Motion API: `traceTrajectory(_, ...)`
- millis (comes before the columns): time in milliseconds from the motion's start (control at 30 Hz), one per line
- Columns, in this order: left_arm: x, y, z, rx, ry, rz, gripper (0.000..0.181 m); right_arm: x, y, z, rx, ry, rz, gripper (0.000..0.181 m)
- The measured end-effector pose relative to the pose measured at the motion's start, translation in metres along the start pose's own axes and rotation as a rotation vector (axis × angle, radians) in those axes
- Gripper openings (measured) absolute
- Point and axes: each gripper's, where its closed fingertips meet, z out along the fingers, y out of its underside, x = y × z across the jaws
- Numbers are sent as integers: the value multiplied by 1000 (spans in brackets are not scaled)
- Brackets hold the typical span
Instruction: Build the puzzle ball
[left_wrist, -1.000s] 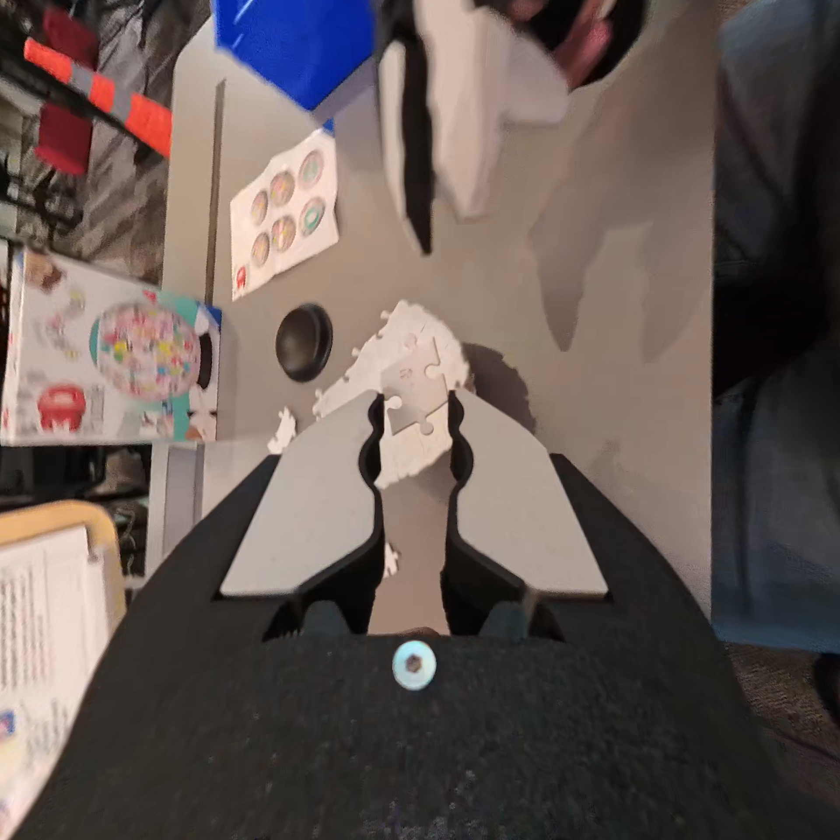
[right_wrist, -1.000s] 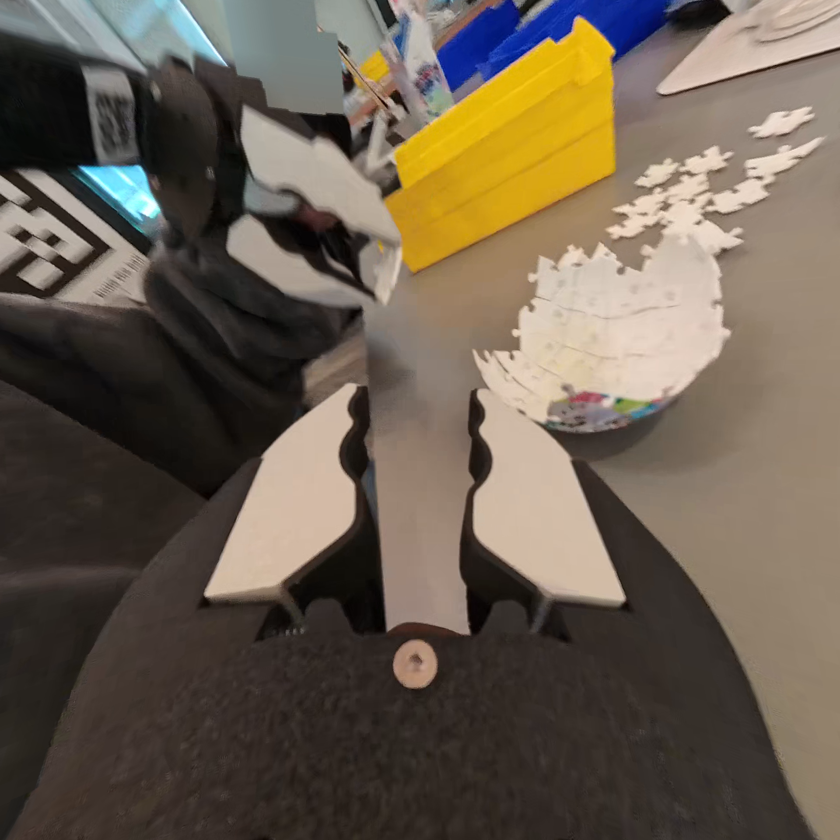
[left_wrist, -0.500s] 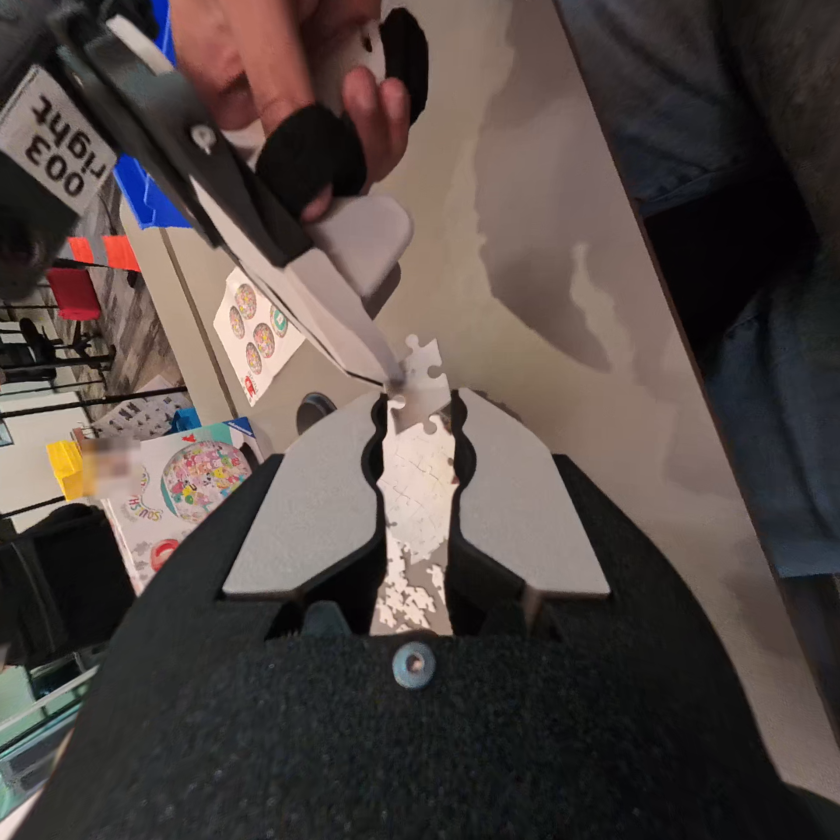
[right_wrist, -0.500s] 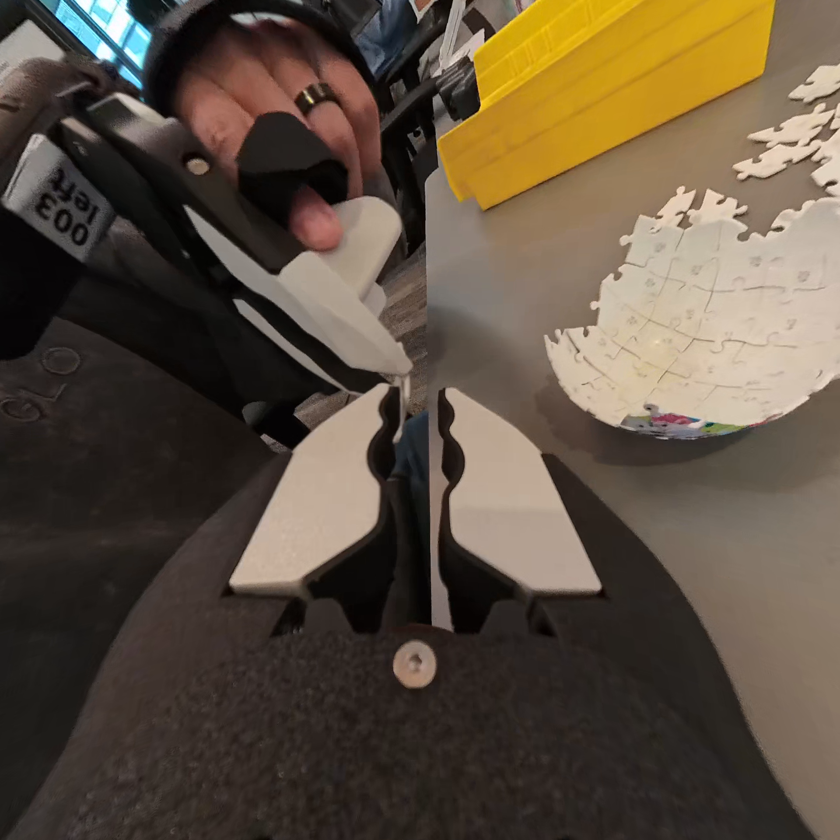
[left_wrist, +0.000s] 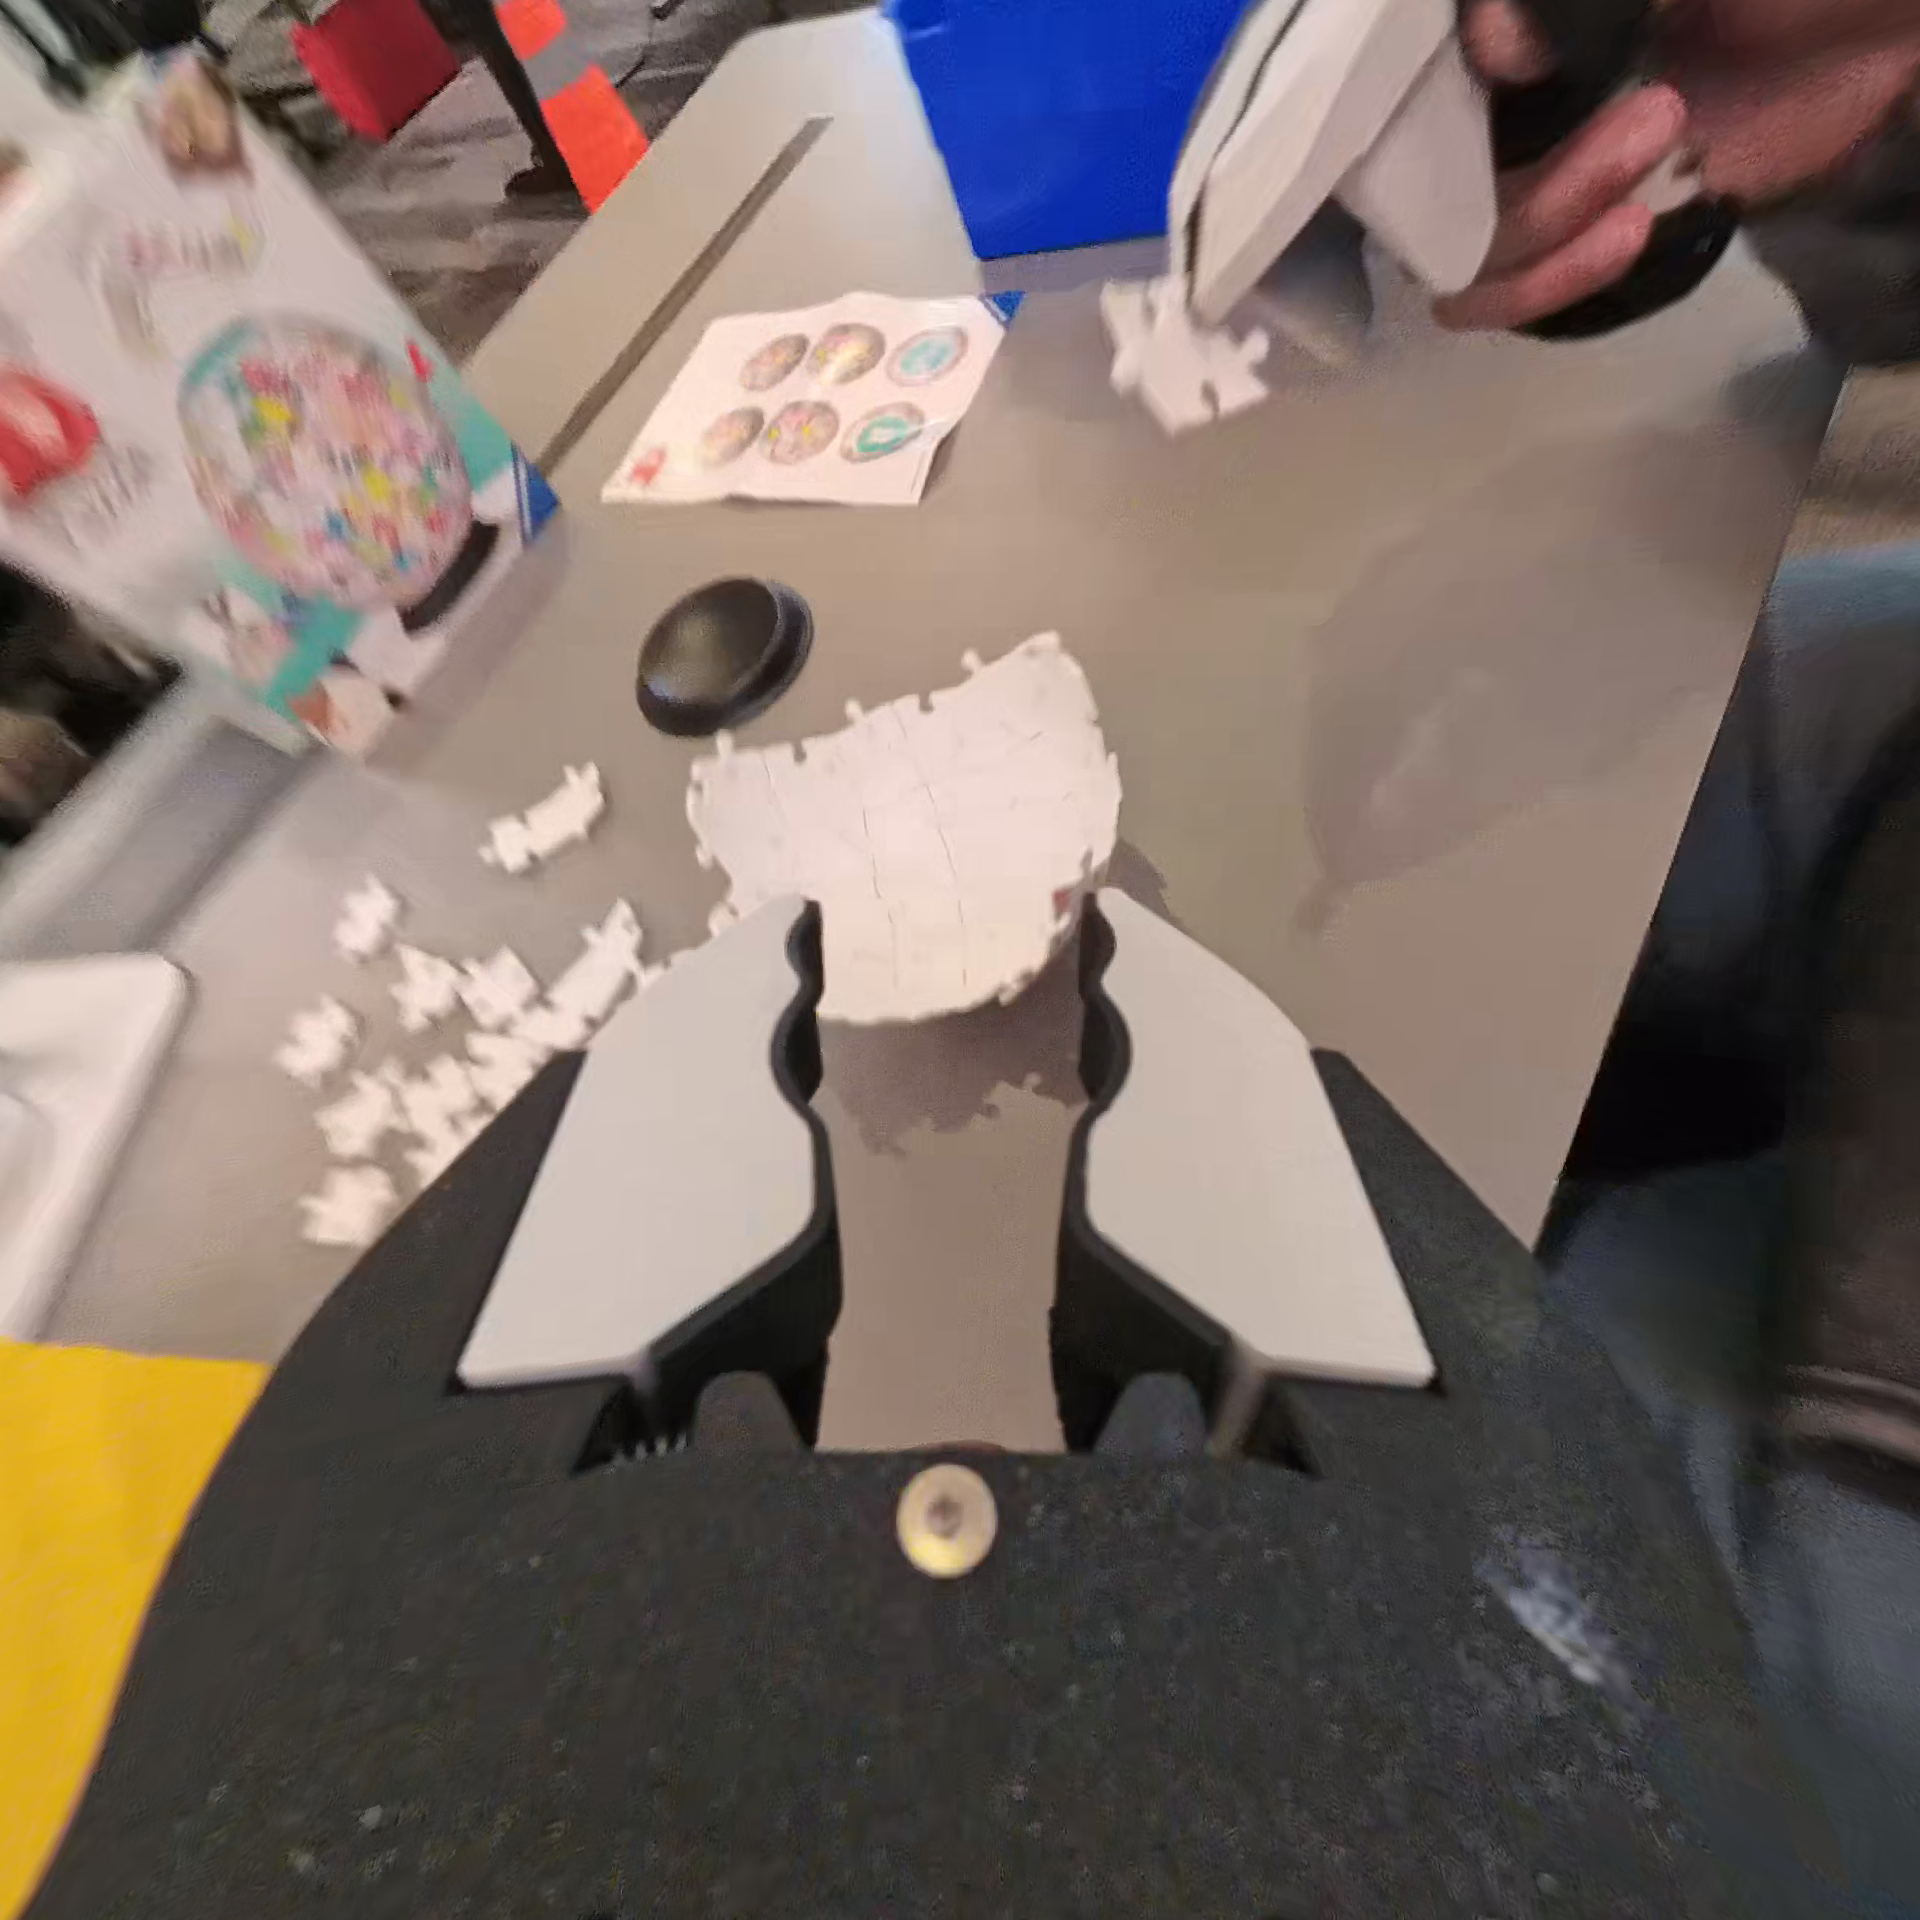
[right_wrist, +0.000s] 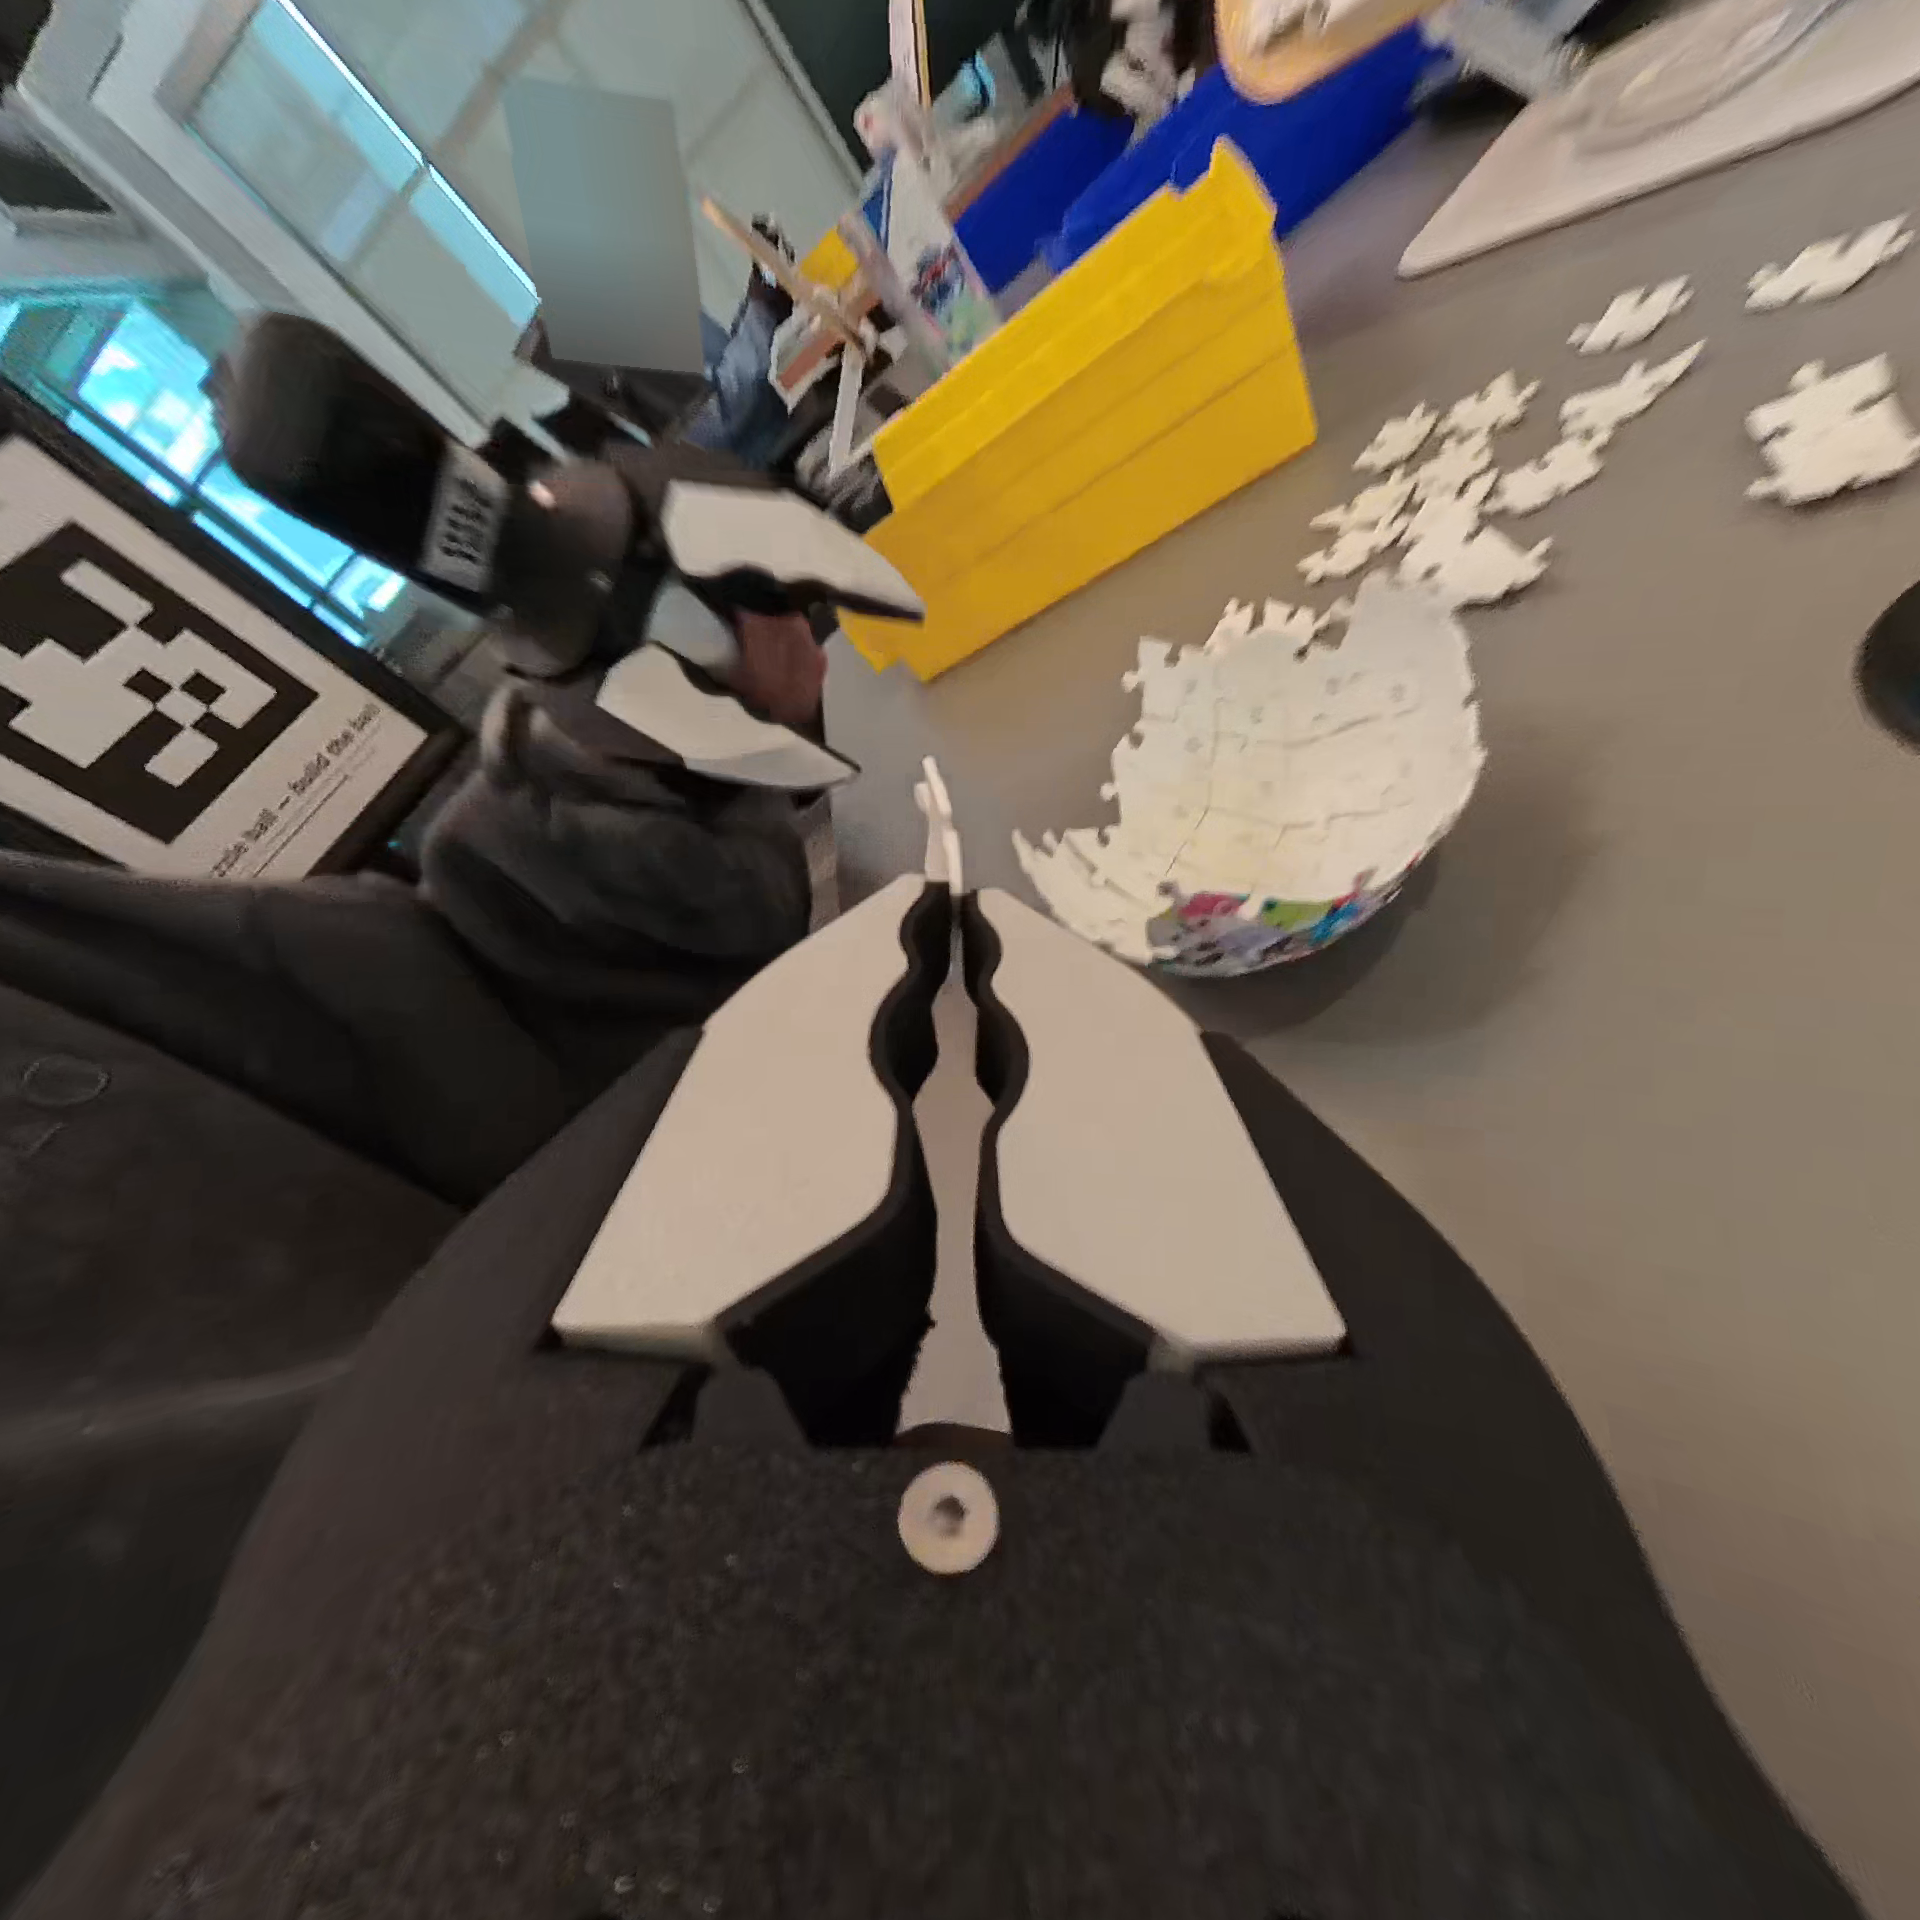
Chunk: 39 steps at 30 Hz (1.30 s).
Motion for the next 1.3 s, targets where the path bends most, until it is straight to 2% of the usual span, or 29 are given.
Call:
traceTrajectory(67, -4, 22, -1, 34, 43, -128, 51, 11, -15, -2, 41, 30, -23, 2)
traceTrajectory(167, -6, 43, 2, 16, 64, -148, 51, 37, -34, 5, 44, 75, -76, 2)
traceTrajectory(267, 1, 36, 3, 84, 118, -187, 47, 67, -54, 22, 55, 66, -150, 2)
traceTrajectory(367, -1, 34, 9, 101, 83, -168, 45, 91, -61, 45, 48, -17, -117, 2)
traceTrajectory(500, -31, 46, 27, 32, 4, -279, 48, 113, -55, 70, 30, -31, -113, 2)
traceTrajectory(567, -48, 45, 35, 14, -2, -328, 48, 116, -51, 78, 29, -35, -127, 2)
traceTrajectory(633, -68, 39, 43, 5, -15, -305, 46, 116, -49, 84, 29, -33, -163, 2)
traceTrajectory(733, -80, 33, 64, -42, 99, -260, 43, 121, -45, 91, 6, 1, -232, 2)
traceTrajectory(833, -76, 24, 88, -81, 295, -289, 44, 124, -46, 92, 12, 13, -256, 2)
traceTrajectory(933, -74, 27, 107, -147, 397, -276, 44, 125, -44, 92, 4, -4, -234, 2)
traceTrajectory(1100, -77, 44, 123, -241, 440, -219, 33, 131, -42, 95, -22, 19, -209, 2)
traceTrajectory(1300, -82, 43, 124, -261, 512, -219, 30, 142, -40, 100, -65, 68, -177, 2)
